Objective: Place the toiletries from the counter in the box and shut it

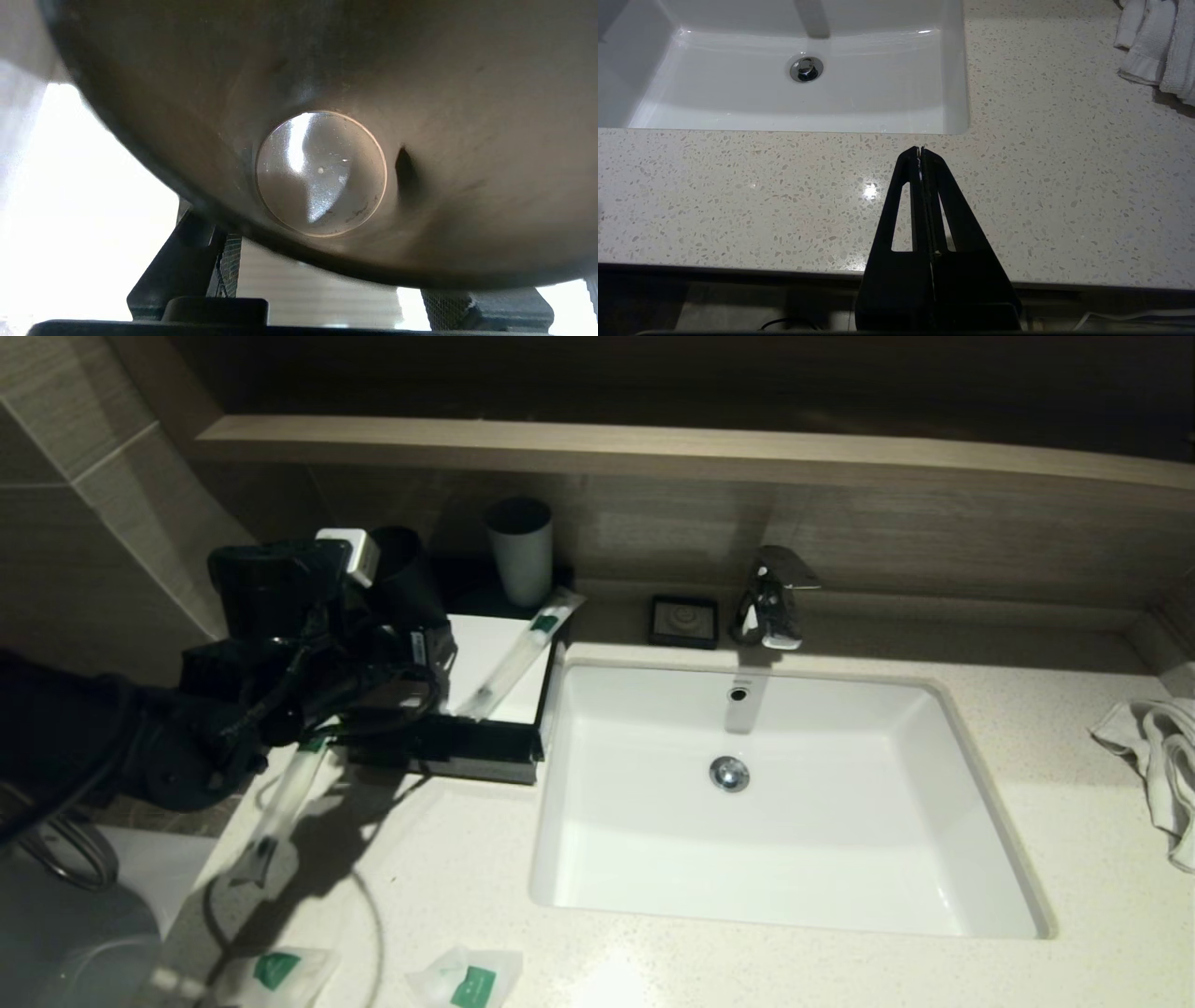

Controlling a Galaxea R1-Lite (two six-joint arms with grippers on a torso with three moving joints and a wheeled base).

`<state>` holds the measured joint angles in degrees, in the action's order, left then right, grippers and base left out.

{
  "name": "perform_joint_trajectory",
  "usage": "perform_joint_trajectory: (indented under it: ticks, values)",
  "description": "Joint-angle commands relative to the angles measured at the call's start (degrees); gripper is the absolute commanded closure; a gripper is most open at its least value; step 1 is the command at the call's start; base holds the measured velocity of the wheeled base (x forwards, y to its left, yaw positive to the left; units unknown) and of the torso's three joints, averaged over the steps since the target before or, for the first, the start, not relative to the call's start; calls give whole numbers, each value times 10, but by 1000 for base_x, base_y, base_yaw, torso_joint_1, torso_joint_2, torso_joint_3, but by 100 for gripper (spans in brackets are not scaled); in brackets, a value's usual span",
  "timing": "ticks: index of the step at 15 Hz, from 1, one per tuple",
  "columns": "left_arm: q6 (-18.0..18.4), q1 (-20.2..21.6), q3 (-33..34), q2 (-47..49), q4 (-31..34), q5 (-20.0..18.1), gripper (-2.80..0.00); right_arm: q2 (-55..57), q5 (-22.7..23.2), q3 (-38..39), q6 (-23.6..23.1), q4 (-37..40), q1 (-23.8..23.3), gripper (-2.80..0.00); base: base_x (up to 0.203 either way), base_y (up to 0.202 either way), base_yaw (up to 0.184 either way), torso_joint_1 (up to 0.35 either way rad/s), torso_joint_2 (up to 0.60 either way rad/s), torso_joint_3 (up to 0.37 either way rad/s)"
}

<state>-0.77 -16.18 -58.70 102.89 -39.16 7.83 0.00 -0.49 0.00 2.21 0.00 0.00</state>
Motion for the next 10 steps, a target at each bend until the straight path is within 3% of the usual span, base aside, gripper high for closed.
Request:
perform_joint_trajectory:
  ticks: [1, 10]
  values:
    - [0, 1, -23, 9, 1, 1, 0, 0, 0, 1, 0, 0, 0, 0, 0, 0, 0, 0, 0, 0]
    - [18, 3, -113, 64, 34, 1, 0, 0, 0, 1, 0, 0, 0, 0, 0, 0, 0, 0, 0, 0]
